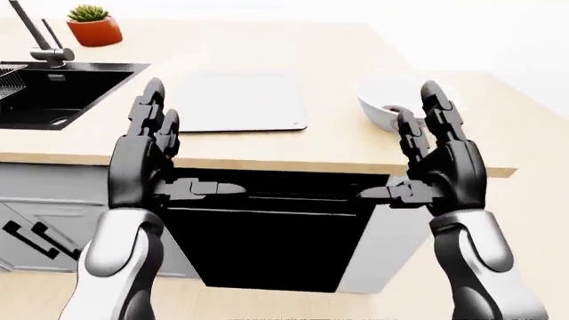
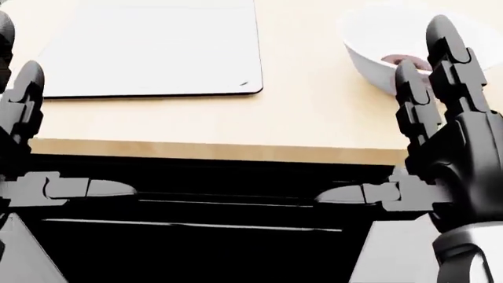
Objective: Pick up the bowl with donut and place it on the tray. Pick up the cupcake and place it on the tray.
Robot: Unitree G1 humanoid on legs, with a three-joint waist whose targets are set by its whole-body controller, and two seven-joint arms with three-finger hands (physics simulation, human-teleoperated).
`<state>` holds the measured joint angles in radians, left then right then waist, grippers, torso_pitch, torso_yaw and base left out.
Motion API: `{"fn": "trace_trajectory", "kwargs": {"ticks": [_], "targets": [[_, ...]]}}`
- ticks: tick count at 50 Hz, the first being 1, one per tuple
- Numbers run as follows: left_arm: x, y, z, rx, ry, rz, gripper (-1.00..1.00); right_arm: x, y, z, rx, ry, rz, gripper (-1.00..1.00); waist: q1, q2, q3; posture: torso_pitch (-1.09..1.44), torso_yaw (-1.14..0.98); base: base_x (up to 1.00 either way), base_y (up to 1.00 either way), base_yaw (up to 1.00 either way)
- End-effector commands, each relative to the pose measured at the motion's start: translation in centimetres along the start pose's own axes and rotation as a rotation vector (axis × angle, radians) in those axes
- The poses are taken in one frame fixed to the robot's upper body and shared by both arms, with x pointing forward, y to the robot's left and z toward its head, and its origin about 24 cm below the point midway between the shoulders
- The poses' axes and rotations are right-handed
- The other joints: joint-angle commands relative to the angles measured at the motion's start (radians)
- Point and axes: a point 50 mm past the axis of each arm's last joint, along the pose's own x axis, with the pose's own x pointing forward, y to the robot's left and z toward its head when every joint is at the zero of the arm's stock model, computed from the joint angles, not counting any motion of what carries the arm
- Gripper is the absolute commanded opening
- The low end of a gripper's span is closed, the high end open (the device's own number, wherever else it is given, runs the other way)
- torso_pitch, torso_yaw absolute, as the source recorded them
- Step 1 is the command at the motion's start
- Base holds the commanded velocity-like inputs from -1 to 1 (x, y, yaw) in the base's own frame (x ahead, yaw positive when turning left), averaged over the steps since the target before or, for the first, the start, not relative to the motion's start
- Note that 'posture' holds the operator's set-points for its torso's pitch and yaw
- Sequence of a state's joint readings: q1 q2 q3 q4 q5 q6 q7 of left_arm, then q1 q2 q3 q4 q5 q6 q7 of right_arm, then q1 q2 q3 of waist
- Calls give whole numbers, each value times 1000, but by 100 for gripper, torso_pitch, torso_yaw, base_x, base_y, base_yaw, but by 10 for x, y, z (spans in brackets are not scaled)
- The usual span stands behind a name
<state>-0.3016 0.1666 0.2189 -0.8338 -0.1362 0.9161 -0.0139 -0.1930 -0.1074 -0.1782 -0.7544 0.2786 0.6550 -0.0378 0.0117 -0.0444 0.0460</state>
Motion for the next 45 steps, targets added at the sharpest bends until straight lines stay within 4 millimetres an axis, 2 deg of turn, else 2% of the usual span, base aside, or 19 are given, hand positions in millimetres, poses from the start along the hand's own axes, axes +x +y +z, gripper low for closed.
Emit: {"fn": "trace_trajectory", "kwargs": {"ticks": [1,2,4,8,11,12,18,20,22,23,29,30,33,38,39,40,41,44,45], "targets": [[-1,1,13,11,-74,-5,100,0,1,14,-1,-69,4,100,5,-18,-21,0,0,14,0,0],[-1,1,13,12,-75,-3,100,-1,1,16,0,-74,3,100,-1,-18,-9,0,0,0,0,0],[0,2,13,12,-76,-1,100,-2,2,20,1,-86,6,100,4,-12,-19,0,0,0,0,0],[1,4,13,13,-76,4,100,-1,3,24,-14,-96,8,100,-8,9,1,0,0,0,0,0],[0,4,15,13,-78,5,100,-2,3,27,-14,-103,6,100,-21,68,-19,0,0,1,0,0],[0,5,15,14,-79,5,100,-3,2,28,-13,-106,6,100,-24,71,-39,0,0,8,0,0],[1,5,16,11,-81,8,100,-5,1,32,-6,-117,2,100,-4,63,-17,0,0,15,0,0],[0,6,16,11,-82,10,100,-6,0,32,-2,-121,-1,100,5,36,-13,0,0,4,0,0],[0,7,16,9,-83,12,100,-7,0,33,-2,-123,-6,100,11,-15,-25,0,0,0,0,0],[-1,7,17,10,-85,12,100,-7,0,36,-6,-128,-7,100,4,25,-9,0,0,0,0,0],[-2,8,21,10,-90,15,100,-7,1,45,-35,-141,-11,100,-9,46,-30,0,0,0,0,0],[-3,9,21,9,-90,16,100,-7,2,46,-40,-144,-9,100,-9,48,-52,0,0,7,0,0],[-2,9,22,9,-89,16,100,-7,3,49,-44,-151,-4,100,-11,56,-6,0,0,28,0,0],[1,9,20,8,-89,17,100,-6,2,49,-41,-151,-5,100,-3,45,-4,0,0,34,0,0],[1,9,19,8,-86,17,100,-6,1,48,-33,-149,-9,100,-1,30,16,0,0,2,0,0],[1,9,19,8,-87,18,100,-7,0,48,-35,-150,-11,100,-4,19,-21,0,0,0,0,0],[1,9,18,7,-86,18,100,-6,0,48,-36,-149,-13,100,1,23,-36,0,0,0,0,0],[1,9,17,6,-85,19,100,-7,-1,49,-46,-152,-14,100,0,29,-38,0,0,0,0,0],[1,10,17,5,-84,21,100,-7,0,51,-48,-156,-10,100,-1,33,-52,0,0,11,0,0]]}}
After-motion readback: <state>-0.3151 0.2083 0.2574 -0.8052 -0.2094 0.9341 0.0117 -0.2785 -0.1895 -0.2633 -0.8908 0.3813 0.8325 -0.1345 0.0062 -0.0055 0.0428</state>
